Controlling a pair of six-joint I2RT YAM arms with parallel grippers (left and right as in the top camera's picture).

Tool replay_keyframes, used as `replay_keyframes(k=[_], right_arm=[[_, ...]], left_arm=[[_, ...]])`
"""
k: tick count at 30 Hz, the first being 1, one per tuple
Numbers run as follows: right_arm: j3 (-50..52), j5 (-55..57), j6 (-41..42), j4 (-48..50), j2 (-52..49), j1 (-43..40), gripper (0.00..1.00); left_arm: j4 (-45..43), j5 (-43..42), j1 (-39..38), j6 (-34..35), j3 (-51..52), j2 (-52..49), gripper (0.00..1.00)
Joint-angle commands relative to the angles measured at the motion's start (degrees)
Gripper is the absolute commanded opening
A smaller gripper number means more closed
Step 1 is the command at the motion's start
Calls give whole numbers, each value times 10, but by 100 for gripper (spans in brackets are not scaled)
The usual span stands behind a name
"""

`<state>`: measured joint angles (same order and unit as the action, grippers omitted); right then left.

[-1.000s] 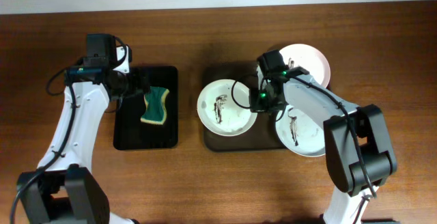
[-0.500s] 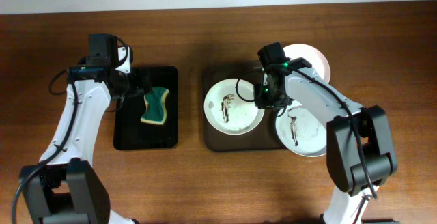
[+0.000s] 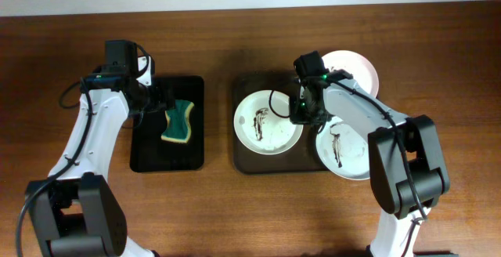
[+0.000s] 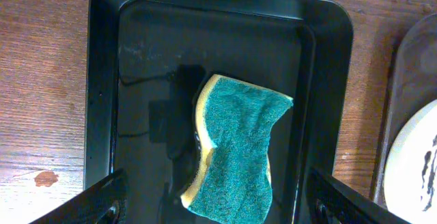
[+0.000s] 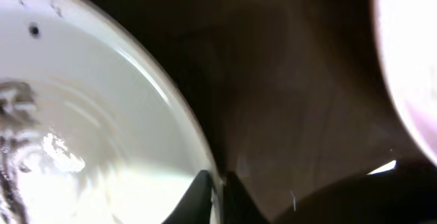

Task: Clean dirty plates on tray and stack at the side
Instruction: 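Grasp the green-yellow sponge with the left gripper and lift it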

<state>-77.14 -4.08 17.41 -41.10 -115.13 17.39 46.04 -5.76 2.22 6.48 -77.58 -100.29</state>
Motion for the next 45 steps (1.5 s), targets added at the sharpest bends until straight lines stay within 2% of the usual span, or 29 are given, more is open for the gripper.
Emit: replay_keyframes(k=[1,3,8,12,15,20,24,26,28,29,32,35,38,41,45], right_arm=[[14,7,12,2,-8,-2,4],[14,7,11,4,-8,-2,4],[14,7,11,5,-8,-2,4],[14,7,11,7,-8,-2,4],[14,7,11,7,-8,-2,4],[14,7,11,7,-8,-2,4],[14,8,11,7,-8,-2,4],[14,7,11,9,-8,-2,4],[14,7,11,9,-8,-2,4],[14,7,11,9,-8,-2,4],[14,7,11,9,-8,-2,4],[14,6,11,9,-7,-2,4],[14,-7,11,8,-7,-2,4],[14,-17,11,8,-7,-3,4],[14,-52,11,8,-7,-17,4]], left_arm=[[2,-4,-3,-20,-5,-10,74],[3,-4,-3,-30,-4,-18,65],[-1,-19,-7,-97,-4,-71,62],[-1,-48,-23,-125,-4,-96,60],[-1,-48,-30,-135,-4,-108,58],[-1,-47,-30,-134,-3,-142,47],[-5,-36,-30,-117,-3,-149,42],[-10,-35,-30,-117,-3,-149,33],[-19,-35,-30,-117,-3,-149,3],[-20,-35,-30,-117,-4,-149,0],[6,-35,-30,-99,-27,-149,0],[77,-39,-30,-100,-102,-147,0],[132,-94,-33,-100,-191,-147,0],[132,-148,-62,-103,-208,-148,0],[118,-151,-144,-104,-207,-173,0]])
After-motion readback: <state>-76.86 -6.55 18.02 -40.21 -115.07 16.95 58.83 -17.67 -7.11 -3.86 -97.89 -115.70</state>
